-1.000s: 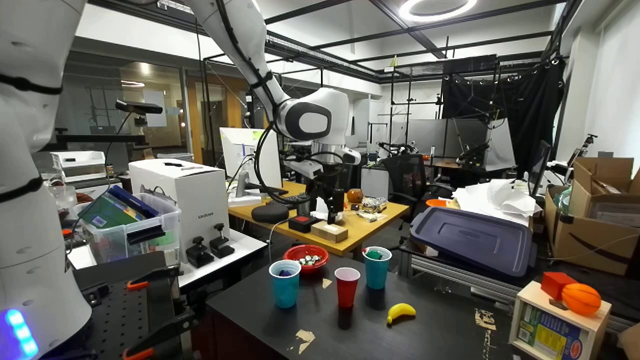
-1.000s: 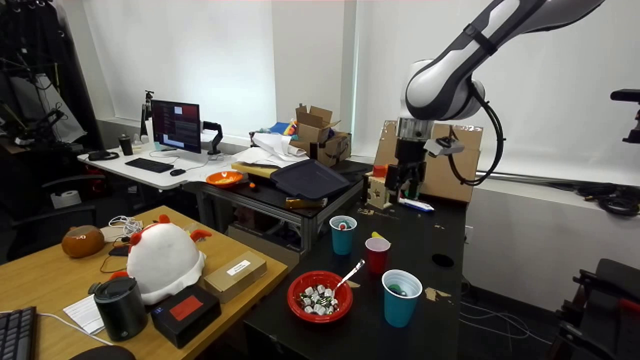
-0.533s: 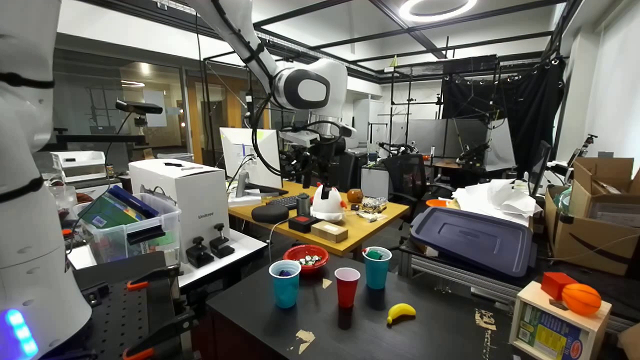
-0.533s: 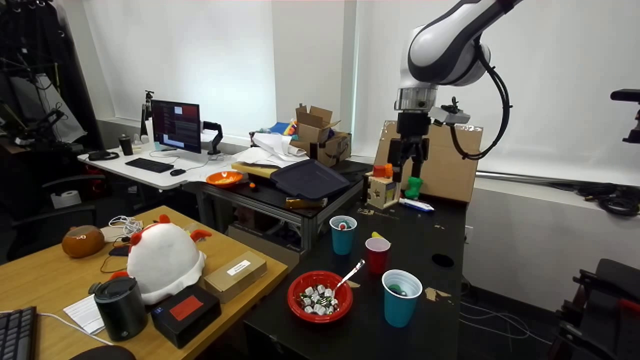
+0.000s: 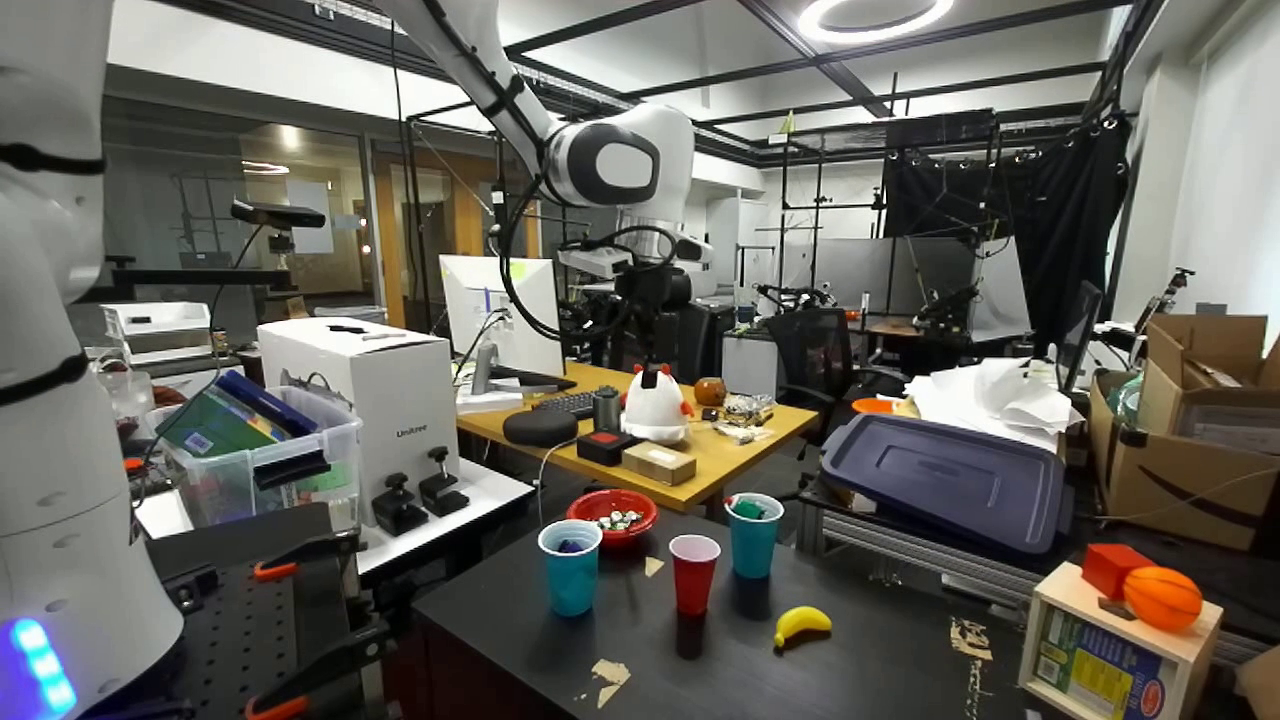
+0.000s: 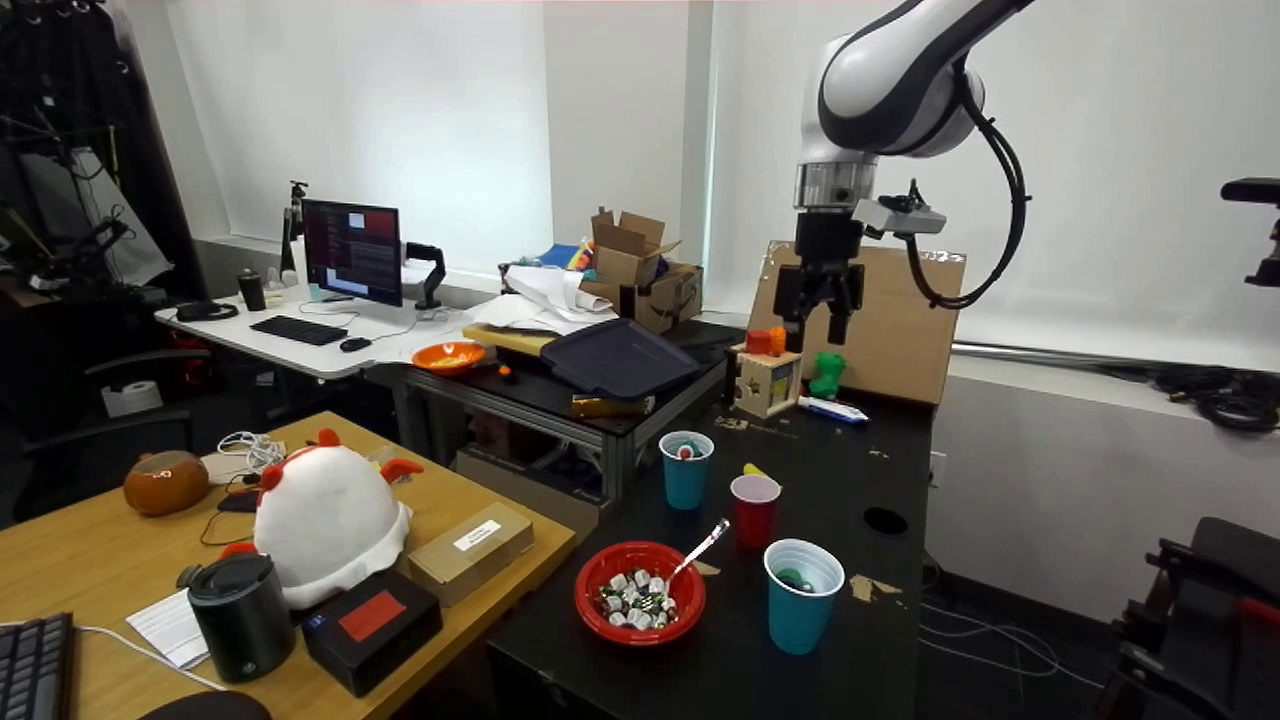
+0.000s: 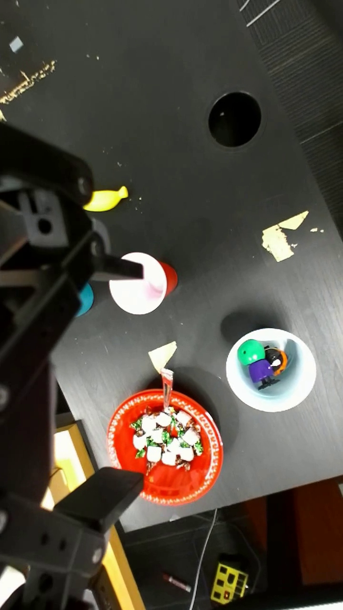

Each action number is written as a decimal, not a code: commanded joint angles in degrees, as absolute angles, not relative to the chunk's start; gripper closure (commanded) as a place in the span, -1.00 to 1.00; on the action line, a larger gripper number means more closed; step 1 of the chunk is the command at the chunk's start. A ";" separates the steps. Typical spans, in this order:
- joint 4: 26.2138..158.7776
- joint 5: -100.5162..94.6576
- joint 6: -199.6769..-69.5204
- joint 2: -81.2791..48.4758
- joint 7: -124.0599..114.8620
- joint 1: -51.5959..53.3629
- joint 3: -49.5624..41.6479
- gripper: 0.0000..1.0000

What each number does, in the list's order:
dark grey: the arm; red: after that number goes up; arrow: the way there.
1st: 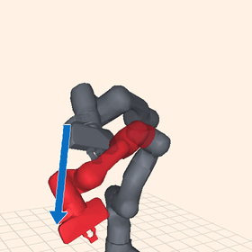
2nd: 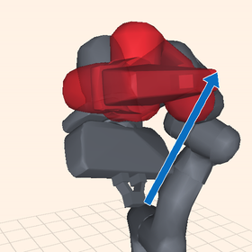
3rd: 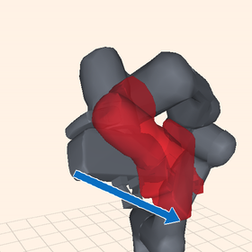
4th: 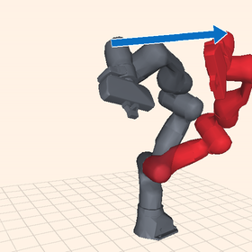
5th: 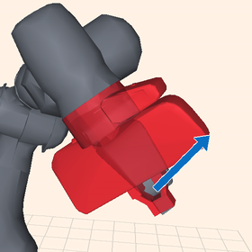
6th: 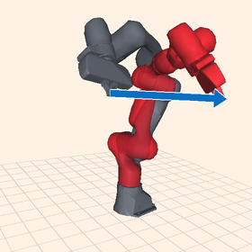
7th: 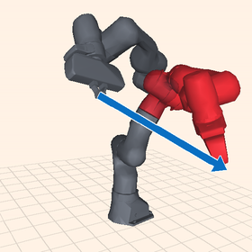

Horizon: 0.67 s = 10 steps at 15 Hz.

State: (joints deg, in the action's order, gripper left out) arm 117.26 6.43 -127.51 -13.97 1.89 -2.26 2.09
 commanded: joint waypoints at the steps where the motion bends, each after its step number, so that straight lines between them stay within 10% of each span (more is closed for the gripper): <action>1: 117.63 5.55 -128.67 -12.73 0.21 -1.31 1.26 -1.00; 10: 117.13 5.75 -130.33 -13.98 1.88 -1.56 1.46 -1.00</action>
State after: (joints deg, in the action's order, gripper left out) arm 117.21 5.62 -130.45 -13.98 1.78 -2.00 1.93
